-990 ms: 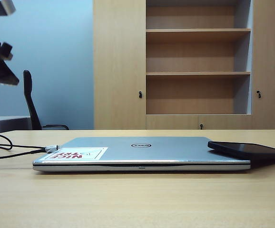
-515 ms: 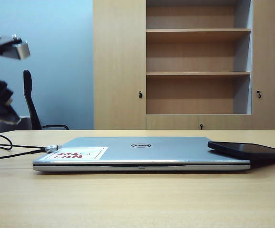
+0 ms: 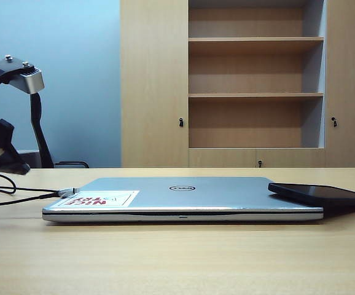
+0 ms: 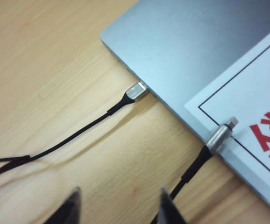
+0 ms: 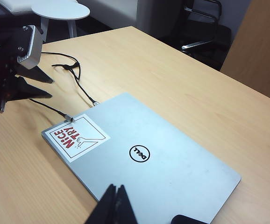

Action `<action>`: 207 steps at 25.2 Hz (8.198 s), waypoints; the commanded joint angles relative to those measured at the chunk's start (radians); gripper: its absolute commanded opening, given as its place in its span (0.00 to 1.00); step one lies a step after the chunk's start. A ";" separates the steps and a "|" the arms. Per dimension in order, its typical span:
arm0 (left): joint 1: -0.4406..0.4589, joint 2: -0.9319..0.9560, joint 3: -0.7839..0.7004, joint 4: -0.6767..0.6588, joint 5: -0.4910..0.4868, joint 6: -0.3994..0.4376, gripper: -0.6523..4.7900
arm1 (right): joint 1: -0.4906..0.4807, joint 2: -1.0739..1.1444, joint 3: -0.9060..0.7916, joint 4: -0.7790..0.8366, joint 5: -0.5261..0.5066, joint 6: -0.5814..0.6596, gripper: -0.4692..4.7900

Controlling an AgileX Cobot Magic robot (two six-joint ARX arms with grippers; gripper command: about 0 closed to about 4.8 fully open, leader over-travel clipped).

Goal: Pick up the charging cable and the phone, plug the charging cable into the charging port on the phone, and finally place them back on the table.

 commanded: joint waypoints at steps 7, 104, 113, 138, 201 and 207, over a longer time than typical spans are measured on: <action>-0.022 -0.003 0.002 0.006 0.002 0.048 0.57 | 0.000 -0.002 0.005 0.020 -0.001 -0.002 0.09; -0.317 -0.066 -0.033 -0.035 0.002 -0.570 0.11 | -0.470 0.135 -0.153 -0.023 -0.167 0.839 0.36; -0.317 -0.066 -0.033 -0.031 0.002 -0.570 0.11 | -0.529 0.340 -0.153 0.057 -0.266 1.014 0.93; -0.317 -0.066 -0.033 -0.023 0.002 -0.570 0.11 | -0.629 0.716 -0.153 0.334 -0.422 1.068 0.89; -0.317 -0.066 -0.033 -0.015 0.002 -0.570 0.11 | -0.626 0.898 -0.152 0.579 -0.389 1.183 0.46; -0.317 -0.066 -0.033 -0.016 0.002 -0.570 0.11 | -0.626 0.898 -0.152 0.579 -0.382 1.182 0.25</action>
